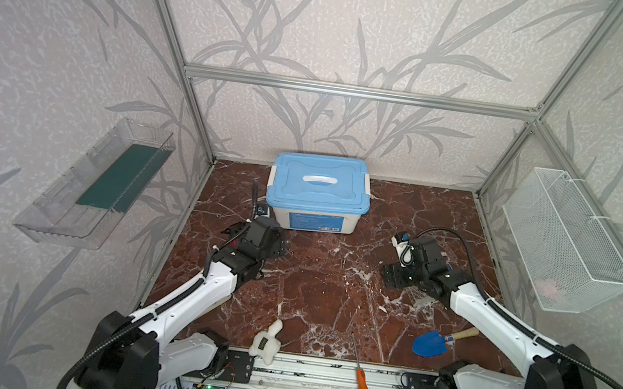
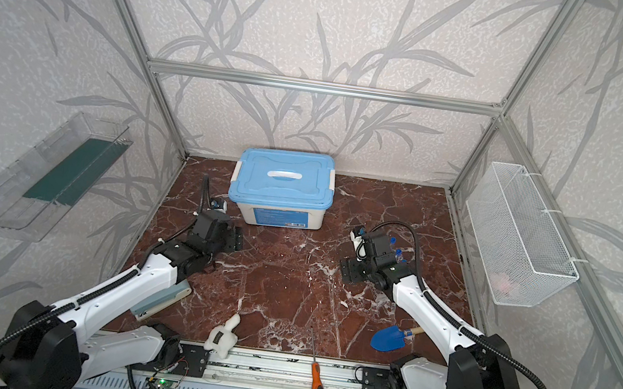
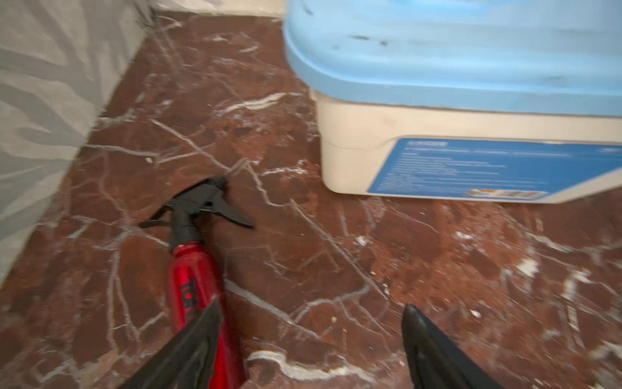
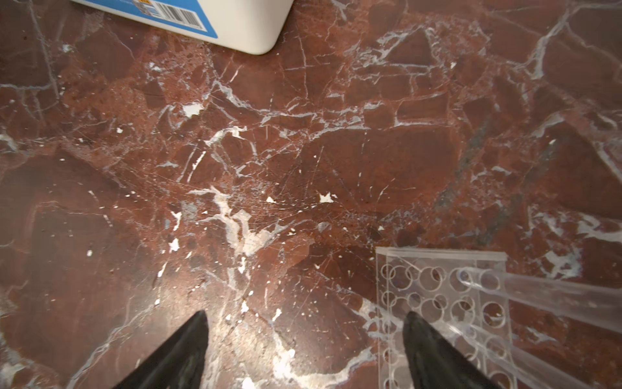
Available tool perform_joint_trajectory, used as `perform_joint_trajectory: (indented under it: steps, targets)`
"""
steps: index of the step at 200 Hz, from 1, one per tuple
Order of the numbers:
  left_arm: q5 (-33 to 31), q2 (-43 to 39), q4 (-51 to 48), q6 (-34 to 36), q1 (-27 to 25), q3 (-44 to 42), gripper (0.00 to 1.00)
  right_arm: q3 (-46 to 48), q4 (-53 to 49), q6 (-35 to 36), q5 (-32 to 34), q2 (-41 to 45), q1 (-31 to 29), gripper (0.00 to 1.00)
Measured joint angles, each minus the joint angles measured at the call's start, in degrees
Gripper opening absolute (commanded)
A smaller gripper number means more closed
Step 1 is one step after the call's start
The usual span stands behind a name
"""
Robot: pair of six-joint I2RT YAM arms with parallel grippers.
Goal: Organize the chemistry lab equipment
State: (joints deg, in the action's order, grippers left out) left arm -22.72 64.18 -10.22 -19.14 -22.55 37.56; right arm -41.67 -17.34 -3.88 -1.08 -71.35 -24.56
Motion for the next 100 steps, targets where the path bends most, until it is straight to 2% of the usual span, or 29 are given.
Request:
perform_joint_trajectory:
  steps: [19, 48, 53, 58, 73, 100]
  targets:
    - [-6.2, -0.1, 7.6, 3.5, 0.2, -4.6, 0.85, 1.2, 3.1, 1.8, 2.1, 0.0, 1.7, 0.91]
    - [-10.2, 0.2, 15.1, 8.3, 1.7, -9.2, 0.87, 3.8, 10.1, 4.0, 3.7, 0.0, 5.6, 0.92]
    - [-10.6, 0.5, 16.3, 8.8, 2.3, -9.2, 0.96, 4.4, 11.4, 4.2, 3.7, 0.0, 6.5, 0.92]
    - [-10.8, 0.6, 17.6, 9.1, 3.0, -9.2, 0.99, 5.0, 12.5, 4.4, 3.7, 0.0, 7.5, 0.92]
    - [-10.1, 1.0, 21.0, 10.2, 6.5, -9.2, 0.99, 6.1, 15.4, 4.6, 3.7, -0.3, 9.8, 0.93]
    - [-5.1, 2.7, 29.9, 11.9, 14.4, -11.5, 0.99, 6.9, 21.3, 4.9, 4.3, -1.8, 12.0, 0.95]
